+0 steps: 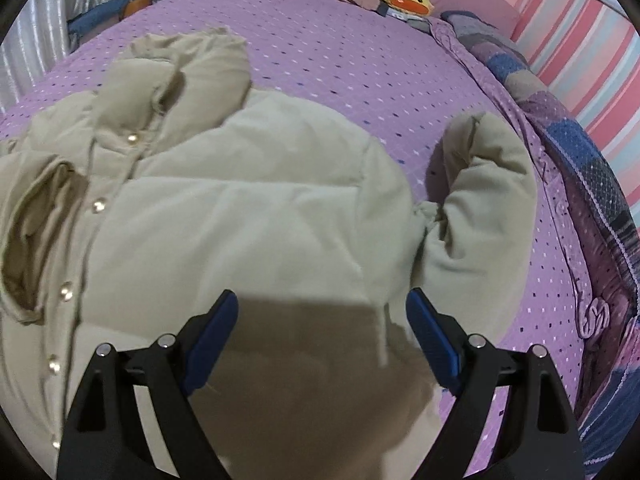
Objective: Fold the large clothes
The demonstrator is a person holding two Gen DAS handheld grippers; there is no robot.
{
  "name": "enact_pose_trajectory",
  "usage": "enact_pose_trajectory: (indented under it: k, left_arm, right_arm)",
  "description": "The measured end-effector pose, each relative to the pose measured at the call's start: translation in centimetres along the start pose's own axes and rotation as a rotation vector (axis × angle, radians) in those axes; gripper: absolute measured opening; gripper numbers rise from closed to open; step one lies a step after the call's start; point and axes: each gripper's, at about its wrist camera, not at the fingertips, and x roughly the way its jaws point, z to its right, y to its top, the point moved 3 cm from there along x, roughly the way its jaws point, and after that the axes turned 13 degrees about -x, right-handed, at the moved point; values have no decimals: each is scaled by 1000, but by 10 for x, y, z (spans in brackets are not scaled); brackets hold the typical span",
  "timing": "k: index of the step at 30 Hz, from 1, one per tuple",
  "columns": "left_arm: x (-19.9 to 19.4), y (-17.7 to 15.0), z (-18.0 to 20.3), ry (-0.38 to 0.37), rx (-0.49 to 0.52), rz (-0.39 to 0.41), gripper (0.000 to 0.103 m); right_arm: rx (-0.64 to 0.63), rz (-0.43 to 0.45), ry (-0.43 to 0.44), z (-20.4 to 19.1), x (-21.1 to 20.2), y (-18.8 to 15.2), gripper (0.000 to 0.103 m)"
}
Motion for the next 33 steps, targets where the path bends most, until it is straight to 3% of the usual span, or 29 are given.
enact_pose_trajectory:
  k: [1,2,3,5,8,12,15,18,22,24,26,27,31,33]
  left_arm:
    - [-3,-2,0,5,-2,1,48]
    - [-9,-5,-1,11,-2,7,60]
    - [-16,-9,-2,14,-5,20,78]
    - [-27,-14,-3,9,-17,47,96]
    - [-41,-23,-18,24,-53,51,96]
    - [-48,-31,-49,91,-96,44,99]
    - [-39,-32,-82,89,-153,-16,100]
    - [-30,-28,-101,154,-157,-29,100]
    - [-26,-18,-109,133,-160,-20,100]
    - [-19,-14,-109,136,-148,-26,100]
    - [-7,-9,-110,138,-145,-39,99]
    - [-2,-7,-110,129,-152,-46,98]
    - [16,1,-104,77,-197,-65,98]
    - [13,4,-103,66,-230,-47,98]
  right_arm:
    - [0,5,5,-1,-2,1,86]
    - [1,12,11,-4,-6,2,86]
    - [3,20,20,-7,-10,2,86]
    - [4,38,43,-16,-20,4,86]
    - [-6,62,68,-32,-33,6,86]
    - [16,104,175,-54,-50,15,86]
    - [34,138,239,-73,-61,27,86]
    - [16,145,298,-97,-65,40,86]
    - [-32,130,358,-133,-59,52,84]
    - [-51,103,371,-145,-49,54,77]
    - [-62,69,399,-155,-39,53,58]
    - [-63,54,421,-159,-34,52,54]
    - [-84,55,470,-174,-32,51,9]
    - [-119,92,397,-175,-43,55,7]
